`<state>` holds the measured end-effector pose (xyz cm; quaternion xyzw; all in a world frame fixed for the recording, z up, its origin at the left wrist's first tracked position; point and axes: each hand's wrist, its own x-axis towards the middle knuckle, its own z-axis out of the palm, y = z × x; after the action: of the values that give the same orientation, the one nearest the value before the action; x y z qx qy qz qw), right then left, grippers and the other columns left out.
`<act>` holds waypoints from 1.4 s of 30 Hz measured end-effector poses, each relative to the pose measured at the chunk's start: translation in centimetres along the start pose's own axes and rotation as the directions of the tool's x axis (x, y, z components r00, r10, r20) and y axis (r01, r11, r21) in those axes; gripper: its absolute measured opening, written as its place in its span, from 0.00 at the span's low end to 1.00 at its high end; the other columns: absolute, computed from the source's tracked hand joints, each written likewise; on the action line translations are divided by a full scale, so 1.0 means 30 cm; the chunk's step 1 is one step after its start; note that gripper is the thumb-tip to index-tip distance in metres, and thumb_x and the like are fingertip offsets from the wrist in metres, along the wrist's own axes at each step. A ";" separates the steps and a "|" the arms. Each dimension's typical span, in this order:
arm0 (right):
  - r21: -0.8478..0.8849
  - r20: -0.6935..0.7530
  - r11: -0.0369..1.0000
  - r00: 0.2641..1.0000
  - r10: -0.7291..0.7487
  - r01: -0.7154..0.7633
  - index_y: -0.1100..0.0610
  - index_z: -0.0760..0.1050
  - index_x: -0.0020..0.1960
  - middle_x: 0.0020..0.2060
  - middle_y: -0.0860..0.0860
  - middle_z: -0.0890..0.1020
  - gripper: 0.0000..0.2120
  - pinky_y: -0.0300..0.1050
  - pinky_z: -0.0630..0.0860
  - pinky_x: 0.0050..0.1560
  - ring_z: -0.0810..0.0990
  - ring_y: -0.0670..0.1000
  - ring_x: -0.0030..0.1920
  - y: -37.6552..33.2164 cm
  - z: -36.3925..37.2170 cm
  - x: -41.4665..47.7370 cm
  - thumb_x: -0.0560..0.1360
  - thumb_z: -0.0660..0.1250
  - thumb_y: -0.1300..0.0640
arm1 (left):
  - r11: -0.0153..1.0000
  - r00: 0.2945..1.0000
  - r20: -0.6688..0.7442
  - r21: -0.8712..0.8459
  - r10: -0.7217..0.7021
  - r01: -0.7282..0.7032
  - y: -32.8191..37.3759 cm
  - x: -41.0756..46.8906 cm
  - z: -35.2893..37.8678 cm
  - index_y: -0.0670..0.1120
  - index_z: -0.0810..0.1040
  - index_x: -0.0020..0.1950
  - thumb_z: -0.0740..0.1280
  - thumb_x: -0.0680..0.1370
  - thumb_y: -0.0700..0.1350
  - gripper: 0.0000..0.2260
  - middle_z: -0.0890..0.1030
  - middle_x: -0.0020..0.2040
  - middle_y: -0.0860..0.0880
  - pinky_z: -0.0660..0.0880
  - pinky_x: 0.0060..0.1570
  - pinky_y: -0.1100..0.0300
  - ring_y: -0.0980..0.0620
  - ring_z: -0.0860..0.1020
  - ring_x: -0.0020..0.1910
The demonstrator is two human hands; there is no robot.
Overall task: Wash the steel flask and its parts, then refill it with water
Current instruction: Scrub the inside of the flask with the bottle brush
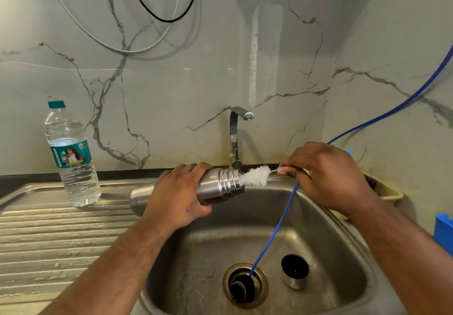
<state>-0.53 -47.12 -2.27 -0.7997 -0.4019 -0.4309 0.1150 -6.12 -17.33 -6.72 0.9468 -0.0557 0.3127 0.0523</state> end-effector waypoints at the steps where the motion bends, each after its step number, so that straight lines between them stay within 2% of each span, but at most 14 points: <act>1: 0.027 -0.004 1.000 1.000 0.005 -0.005 0.51 0.86 0.44 0.34 0.46 0.83 0.12 0.45 0.74 0.34 0.78 0.52 0.36 -0.002 0.005 -0.002 0.77 0.68 0.46 | 1.000 1.000 -0.002 -0.018 0.004 -0.004 0.007 0.001 0.000 0.57 0.70 0.70 0.79 0.65 0.58 0.36 0.79 0.59 0.57 0.70 0.63 0.53 0.59 0.72 0.53; 3: 0.084 0.025 0.996 1.000 -0.017 0.014 0.52 0.87 0.46 0.36 0.45 0.84 0.08 0.47 0.77 0.36 0.78 0.51 0.37 -0.027 0.023 0.004 0.76 0.71 0.48 | 0.999 1.000 0.008 -0.047 0.026 -0.026 0.036 0.004 -0.003 0.58 0.69 0.70 0.79 0.65 0.58 0.36 0.78 0.59 0.58 0.71 0.62 0.55 0.61 0.69 0.51; 7: 0.081 0.064 0.992 0.993 -0.098 0.093 0.53 0.87 0.47 0.38 0.46 0.85 0.06 0.46 0.77 0.39 0.80 0.51 0.39 -0.072 0.025 0.019 0.71 0.79 0.54 | 0.993 0.996 0.047 -0.096 0.079 -0.074 0.099 -0.004 -0.005 0.60 0.68 0.70 0.77 0.64 0.62 0.36 0.77 0.55 0.60 0.74 0.58 0.58 0.61 0.71 0.48; 10: 0.081 0.022 0.997 1.000 -0.021 0.019 0.52 0.88 0.46 0.38 0.45 0.86 0.06 0.46 0.77 0.40 0.80 0.49 0.38 -0.016 -0.034 0.016 0.72 0.78 0.50 | 0.998 0.997 0.081 -0.057 0.006 -0.001 0.050 -0.002 -0.019 0.59 0.68 0.69 0.78 0.66 0.61 0.35 0.72 0.51 0.62 0.73 0.58 0.57 0.60 0.71 0.47; 13: 0.118 -0.011 0.991 0.998 0.066 -0.064 0.50 0.87 0.46 0.37 0.43 0.85 0.13 0.47 0.76 0.43 0.79 0.47 0.39 0.032 -0.069 0.008 0.74 0.70 0.42 | 0.999 0.996 0.074 -0.007 -0.039 0.040 -0.019 0.005 -0.045 0.59 0.68 0.69 0.79 0.65 0.60 0.36 0.76 0.54 0.61 0.74 0.58 0.56 0.60 0.71 0.47; 15: 0.070 -0.039 0.997 0.999 0.035 -0.032 0.51 0.86 0.45 0.37 0.43 0.85 0.12 0.45 0.73 0.46 0.79 0.48 0.39 0.024 -0.060 0.010 0.74 0.71 0.44 | 1.000 0.997 0.073 0.002 -0.027 0.027 -0.032 0.009 -0.059 0.60 0.69 0.69 0.78 0.64 0.59 0.35 0.76 0.53 0.62 0.73 0.55 0.57 0.59 0.71 0.48; 18: 0.054 -0.112 0.999 0.994 0.011 -0.005 0.53 0.86 0.44 0.38 0.45 0.85 0.11 0.48 0.73 0.49 0.80 0.50 0.41 0.004 -0.050 0.021 0.73 0.73 0.46 | 0.999 0.994 0.108 -0.018 -0.029 0.031 -0.019 0.006 -0.066 0.59 0.69 0.67 0.79 0.64 0.59 0.34 0.73 0.50 0.63 0.70 0.48 0.60 0.59 0.73 0.46; 22: 0.072 -0.135 0.997 0.991 -0.021 0.031 0.56 0.86 0.43 0.37 0.47 0.84 0.06 0.50 0.74 0.46 0.80 0.52 0.40 -0.011 -0.024 0.022 0.73 0.78 0.53 | 0.995 0.979 0.199 -0.083 -0.046 0.064 -0.018 -0.002 -0.045 0.60 0.70 0.66 0.78 0.62 0.60 0.35 0.75 0.47 0.62 0.75 0.45 0.62 0.60 0.76 0.44; 24: 0.080 -0.140 0.996 0.990 -0.026 0.037 0.56 0.85 0.43 0.38 0.47 0.85 0.05 0.50 0.75 0.45 0.81 0.52 0.39 -0.011 -0.014 0.022 0.72 0.77 0.54 | 0.993 0.978 0.203 -0.101 -0.044 0.065 -0.009 -0.004 -0.041 0.60 0.70 0.66 0.78 0.62 0.60 0.35 0.75 0.48 0.62 0.74 0.45 0.62 0.60 0.76 0.45; 30: 0.048 -0.106 0.998 0.994 -0.023 0.028 0.53 0.85 0.43 0.36 0.46 0.85 0.05 0.51 0.76 0.42 0.82 0.53 0.37 -0.015 -0.022 0.025 0.74 0.72 0.53 | 0.998 0.999 0.022 -0.055 -0.029 0.030 0.032 -0.009 -0.029 0.56 0.71 0.67 0.80 0.63 0.57 0.35 0.72 0.50 0.60 0.69 0.46 0.61 0.59 0.72 0.45; 34: -0.001 -0.018 1.000 1.000 -0.010 0.010 0.51 0.85 0.43 0.34 0.47 0.84 0.06 0.49 0.74 0.41 0.81 0.55 0.36 -0.019 -0.010 0.021 0.74 0.69 0.54 | 1.000 0.997 -0.072 -0.018 0.005 -0.006 0.026 -0.014 -0.010 0.52 0.75 0.66 0.83 0.59 0.54 0.37 0.81 0.52 0.54 0.75 0.51 0.54 0.57 0.73 0.45; 38: 0.068 0.083 0.979 0.979 0.185 -0.190 0.47 0.86 0.48 0.41 0.47 0.87 0.08 0.47 0.75 0.43 0.84 0.55 0.43 -0.021 -0.006 0.008 0.78 0.68 0.54 | 0.993 0.980 -0.182 0.099 0.085 -0.068 0.027 -0.010 -0.002 0.48 0.76 0.64 0.85 0.56 0.51 0.39 0.83 0.53 0.49 0.76 0.55 0.45 0.48 0.80 0.49; 40: 0.078 0.204 0.939 0.928 0.313 -0.334 0.45 0.86 0.51 0.45 0.45 0.87 0.07 0.47 0.77 0.45 0.83 0.52 0.47 -0.034 -0.003 0.008 0.80 0.68 0.51 | 0.985 0.962 -0.243 0.146 0.126 -0.092 0.022 -0.009 -0.003 0.48 0.76 0.64 0.85 0.58 0.50 0.37 0.82 0.54 0.48 0.75 0.57 0.44 0.46 0.80 0.52; 42: 0.168 0.349 0.872 0.855 0.383 -0.460 0.45 0.86 0.48 0.39 0.42 0.86 0.07 0.47 0.78 0.46 0.81 0.47 0.43 -0.041 -0.001 0.014 0.80 0.69 0.51 | 0.978 0.939 -0.302 0.175 0.162 -0.112 0.015 -0.008 -0.009 0.48 0.77 0.63 0.85 0.60 0.50 0.35 0.82 0.55 0.48 0.72 0.60 0.43 0.44 0.79 0.54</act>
<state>-1.33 -46.11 -2.12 -0.9047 -0.2784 -0.2133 0.2420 -6.53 -17.72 -6.63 0.8797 -0.0882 0.4659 -0.0351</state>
